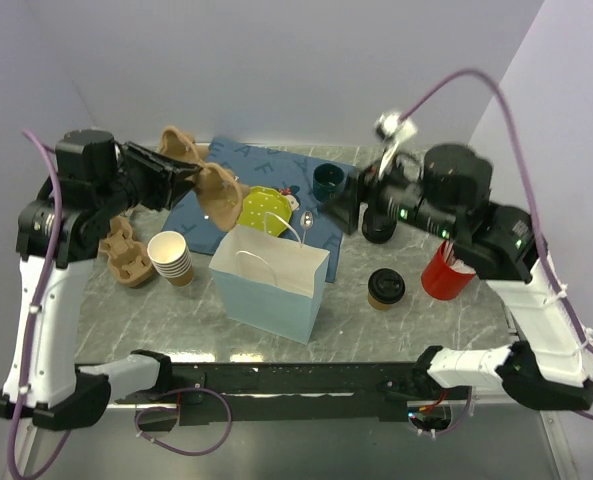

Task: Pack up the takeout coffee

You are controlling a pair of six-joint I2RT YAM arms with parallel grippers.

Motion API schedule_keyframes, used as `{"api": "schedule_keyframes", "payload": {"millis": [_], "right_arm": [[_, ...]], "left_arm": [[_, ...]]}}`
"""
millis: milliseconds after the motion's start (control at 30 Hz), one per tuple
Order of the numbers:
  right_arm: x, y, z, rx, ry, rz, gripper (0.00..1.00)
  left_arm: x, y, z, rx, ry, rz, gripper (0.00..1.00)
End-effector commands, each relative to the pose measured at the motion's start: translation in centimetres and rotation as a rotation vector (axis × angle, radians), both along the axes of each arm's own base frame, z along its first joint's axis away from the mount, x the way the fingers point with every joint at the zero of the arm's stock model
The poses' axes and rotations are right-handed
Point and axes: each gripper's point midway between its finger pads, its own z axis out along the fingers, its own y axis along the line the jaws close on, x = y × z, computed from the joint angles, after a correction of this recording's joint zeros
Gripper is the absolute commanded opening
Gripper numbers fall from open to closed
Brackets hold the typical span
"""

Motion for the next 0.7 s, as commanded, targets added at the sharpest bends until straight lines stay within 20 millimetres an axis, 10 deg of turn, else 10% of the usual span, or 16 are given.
{"api": "schedule_keyframes", "payload": {"millis": [0, 367, 667], "right_arm": [[0.1, 2.4, 6.9, 0.277, 0.081, -0.080, 0.68], [-0.2, 10.2, 6.4, 0.279, 0.149, -0.068, 0.63], [0.0, 12.8, 4.4, 0.180, 0.101, -0.127, 0.61]], "left_arm": [[-0.3, 0.5, 1.1, -0.108, -0.063, 0.077, 0.08], [0.2, 0.0, 1.2, -0.175, -0.063, 0.079, 0.10], [-0.4, -0.4, 0.9, -0.212, -0.055, 0.059, 0.09]]}}
